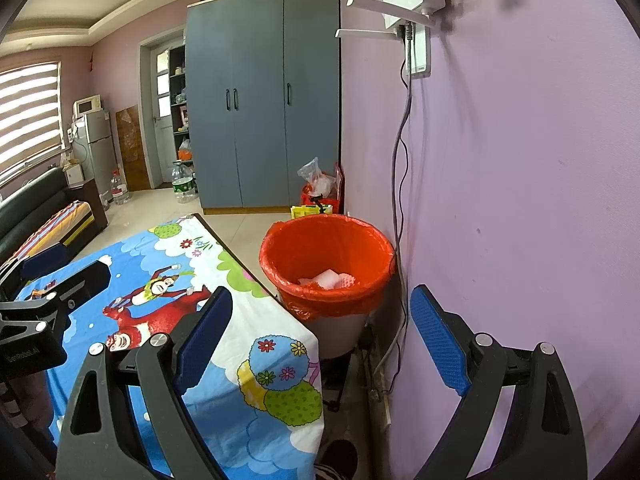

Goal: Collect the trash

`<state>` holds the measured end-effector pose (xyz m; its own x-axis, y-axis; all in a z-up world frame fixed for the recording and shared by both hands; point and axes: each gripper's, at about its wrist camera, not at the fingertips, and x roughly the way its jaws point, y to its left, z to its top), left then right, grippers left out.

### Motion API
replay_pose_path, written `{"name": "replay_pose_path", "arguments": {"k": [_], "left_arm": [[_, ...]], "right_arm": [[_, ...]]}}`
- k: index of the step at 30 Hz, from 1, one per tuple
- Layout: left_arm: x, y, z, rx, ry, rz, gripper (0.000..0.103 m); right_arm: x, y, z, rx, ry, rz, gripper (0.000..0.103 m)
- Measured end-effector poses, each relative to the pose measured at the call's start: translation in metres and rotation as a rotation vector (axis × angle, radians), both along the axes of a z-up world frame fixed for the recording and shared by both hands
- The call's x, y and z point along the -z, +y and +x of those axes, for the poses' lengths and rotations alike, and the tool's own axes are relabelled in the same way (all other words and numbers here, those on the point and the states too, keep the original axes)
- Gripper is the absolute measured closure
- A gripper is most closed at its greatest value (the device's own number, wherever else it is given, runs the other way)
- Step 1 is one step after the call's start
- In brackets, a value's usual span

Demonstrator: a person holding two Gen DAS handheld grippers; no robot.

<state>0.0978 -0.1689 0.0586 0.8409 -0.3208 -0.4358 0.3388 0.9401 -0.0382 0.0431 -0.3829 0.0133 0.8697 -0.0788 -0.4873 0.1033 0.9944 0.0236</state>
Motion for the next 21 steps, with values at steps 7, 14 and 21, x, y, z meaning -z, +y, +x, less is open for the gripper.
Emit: {"name": "replay_pose_path", "arguments": {"k": [7, 14, 21], "left_arm": [[0.003, -0.005, 0.002, 0.006, -0.006, 0.015, 0.005], [0.009, -0.011, 0.007, 0.043, 0.015, 0.01, 0.005], [0.011, -0.013, 0.007, 0.052, 0.021, 0.01, 0.005]], "right_arm": [[0.001, -0.002, 0.001, 0.001, 0.002, 0.001, 0.018], [0.006, -0.005, -0.001, 0.009, 0.002, 0.008, 0.018], [0.008, -0.003, 0.0, 0.012, 0.007, 0.008, 0.018]]}}
